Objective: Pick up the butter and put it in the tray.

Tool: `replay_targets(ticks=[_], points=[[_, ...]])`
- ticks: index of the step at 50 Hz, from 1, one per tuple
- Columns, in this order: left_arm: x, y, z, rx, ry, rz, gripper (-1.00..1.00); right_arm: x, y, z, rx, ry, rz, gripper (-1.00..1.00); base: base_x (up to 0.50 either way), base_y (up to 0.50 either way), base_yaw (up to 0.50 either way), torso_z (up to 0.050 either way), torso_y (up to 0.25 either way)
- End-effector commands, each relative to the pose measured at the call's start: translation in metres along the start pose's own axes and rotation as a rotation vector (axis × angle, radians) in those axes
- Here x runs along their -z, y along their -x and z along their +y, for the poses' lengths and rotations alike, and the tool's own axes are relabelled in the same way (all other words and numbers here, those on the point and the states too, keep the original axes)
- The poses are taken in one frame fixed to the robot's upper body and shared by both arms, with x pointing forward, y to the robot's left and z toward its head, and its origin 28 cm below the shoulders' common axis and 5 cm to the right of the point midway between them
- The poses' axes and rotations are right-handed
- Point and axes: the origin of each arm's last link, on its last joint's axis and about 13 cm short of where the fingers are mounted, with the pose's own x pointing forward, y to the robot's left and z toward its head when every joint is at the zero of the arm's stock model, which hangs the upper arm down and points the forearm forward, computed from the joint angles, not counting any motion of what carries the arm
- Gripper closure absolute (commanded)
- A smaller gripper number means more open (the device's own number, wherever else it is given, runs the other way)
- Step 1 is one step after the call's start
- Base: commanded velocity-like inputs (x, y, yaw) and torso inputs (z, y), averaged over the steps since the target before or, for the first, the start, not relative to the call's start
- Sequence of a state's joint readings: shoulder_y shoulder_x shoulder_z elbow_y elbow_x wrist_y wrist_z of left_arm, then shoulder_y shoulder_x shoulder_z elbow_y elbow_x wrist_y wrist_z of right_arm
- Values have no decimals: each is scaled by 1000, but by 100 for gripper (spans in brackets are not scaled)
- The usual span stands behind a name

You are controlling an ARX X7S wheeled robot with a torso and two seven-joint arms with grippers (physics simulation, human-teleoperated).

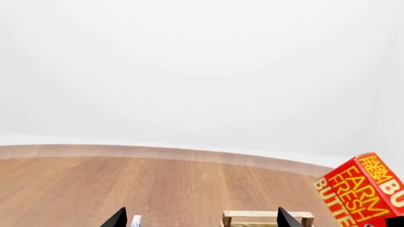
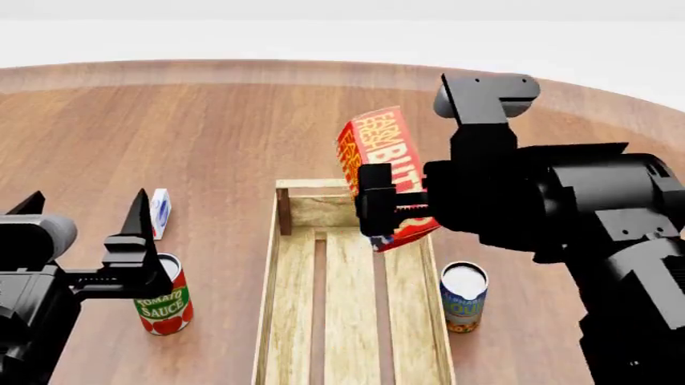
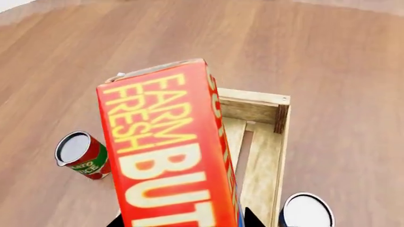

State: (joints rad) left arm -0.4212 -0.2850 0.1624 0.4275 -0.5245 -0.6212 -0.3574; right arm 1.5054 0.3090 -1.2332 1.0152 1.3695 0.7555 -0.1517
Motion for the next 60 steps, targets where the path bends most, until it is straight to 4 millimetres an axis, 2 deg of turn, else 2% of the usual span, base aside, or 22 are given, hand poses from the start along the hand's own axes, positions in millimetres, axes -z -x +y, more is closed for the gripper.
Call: replay_targets(ticks=[1,12,19,48,60], points=[[0,0,-3,9,2,2,-100,-8,-24,15,65,-1,-91,100,0,0,0,0,0],[2,1,-4,13,1,4,-100,7,-43,32,45,-22,-75,100,0,0,0,0,2],[2,0,-5,17,-1,5,-100,22,-51,32,24,-42,-54,100,0,0,0,1,0],[2,0,-1,8,8,6,-100,67,-66,37,-30,-102,129,100,0,0,0,0,1],[4,0,-1,7,9,11,-100,75,-67,38,-38,-126,176,100,0,0,0,1,1]])
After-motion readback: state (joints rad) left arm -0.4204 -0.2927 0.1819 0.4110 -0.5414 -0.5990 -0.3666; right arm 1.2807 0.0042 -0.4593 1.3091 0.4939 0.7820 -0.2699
